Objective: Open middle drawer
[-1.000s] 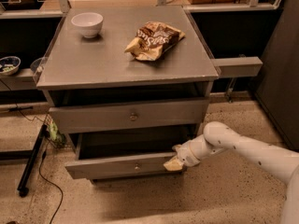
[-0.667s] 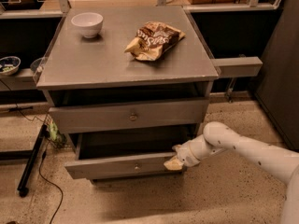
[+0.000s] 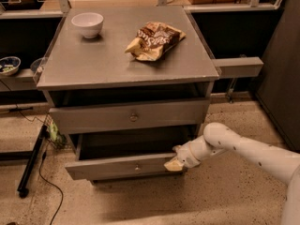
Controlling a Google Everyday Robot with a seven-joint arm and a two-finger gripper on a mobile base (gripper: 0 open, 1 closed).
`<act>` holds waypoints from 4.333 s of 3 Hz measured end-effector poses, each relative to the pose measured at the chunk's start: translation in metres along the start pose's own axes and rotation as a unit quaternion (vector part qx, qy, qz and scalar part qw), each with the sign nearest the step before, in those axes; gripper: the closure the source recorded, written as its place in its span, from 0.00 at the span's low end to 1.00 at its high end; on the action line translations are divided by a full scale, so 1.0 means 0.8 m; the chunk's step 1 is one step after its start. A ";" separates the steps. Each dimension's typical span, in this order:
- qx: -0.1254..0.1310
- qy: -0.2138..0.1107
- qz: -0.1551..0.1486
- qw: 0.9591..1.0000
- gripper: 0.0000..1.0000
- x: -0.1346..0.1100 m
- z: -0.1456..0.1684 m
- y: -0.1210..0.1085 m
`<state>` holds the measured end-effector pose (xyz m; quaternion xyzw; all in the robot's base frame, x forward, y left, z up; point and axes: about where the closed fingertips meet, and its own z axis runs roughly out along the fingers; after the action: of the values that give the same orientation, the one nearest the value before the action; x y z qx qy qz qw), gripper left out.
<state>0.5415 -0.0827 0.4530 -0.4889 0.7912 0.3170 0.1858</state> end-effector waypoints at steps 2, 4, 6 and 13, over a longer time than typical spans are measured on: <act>0.000 0.000 0.000 1.000 1.00 -0.006 -0.012 -0.010; 0.000 0.000 0.000 1.000 1.00 -0.008 -0.019 -0.027; 0.000 0.000 0.000 1.000 1.00 -0.010 -0.028 -0.046; 0.000 0.000 0.000 1.000 0.81 -0.017 -0.039 -0.085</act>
Offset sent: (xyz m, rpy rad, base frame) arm -0.0009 0.0157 -0.0085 0.0263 0.1100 0.0343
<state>0.6090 -0.1168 0.4624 -0.4888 0.7912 0.3169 0.1859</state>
